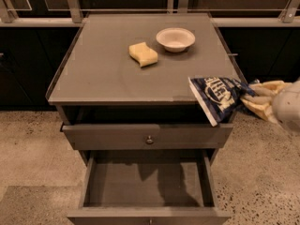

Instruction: Pick blue chip bag from middle drawer and place on counter

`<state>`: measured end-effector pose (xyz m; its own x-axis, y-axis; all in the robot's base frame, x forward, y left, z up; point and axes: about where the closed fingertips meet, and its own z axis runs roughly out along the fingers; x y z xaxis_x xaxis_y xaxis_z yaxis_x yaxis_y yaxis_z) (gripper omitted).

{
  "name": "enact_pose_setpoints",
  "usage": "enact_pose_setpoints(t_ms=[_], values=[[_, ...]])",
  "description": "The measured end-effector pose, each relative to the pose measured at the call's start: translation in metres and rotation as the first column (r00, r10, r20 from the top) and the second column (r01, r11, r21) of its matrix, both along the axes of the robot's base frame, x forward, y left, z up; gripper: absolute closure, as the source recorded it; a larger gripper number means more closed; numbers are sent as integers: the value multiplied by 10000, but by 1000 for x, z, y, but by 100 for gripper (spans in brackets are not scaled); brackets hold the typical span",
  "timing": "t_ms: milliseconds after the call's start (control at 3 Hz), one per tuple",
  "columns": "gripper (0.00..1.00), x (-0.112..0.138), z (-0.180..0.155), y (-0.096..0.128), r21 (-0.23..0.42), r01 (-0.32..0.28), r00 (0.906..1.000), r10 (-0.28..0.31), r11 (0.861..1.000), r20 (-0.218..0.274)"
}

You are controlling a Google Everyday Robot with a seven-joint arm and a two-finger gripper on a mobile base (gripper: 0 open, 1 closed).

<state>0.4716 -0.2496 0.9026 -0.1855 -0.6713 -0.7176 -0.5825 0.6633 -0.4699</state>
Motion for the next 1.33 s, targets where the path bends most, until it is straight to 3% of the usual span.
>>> enact_pose_setpoints(t_ms=[333, 1000, 1333], values=[[100, 50, 0, 9, -345, -557, 9984, 555, 9978, -82], [100, 139, -7, 47, -594, -1744, 9844, 1726, 9829, -345], [81, 142, -5, 53, -590, -1838, 9828, 1823, 9812, -311]])
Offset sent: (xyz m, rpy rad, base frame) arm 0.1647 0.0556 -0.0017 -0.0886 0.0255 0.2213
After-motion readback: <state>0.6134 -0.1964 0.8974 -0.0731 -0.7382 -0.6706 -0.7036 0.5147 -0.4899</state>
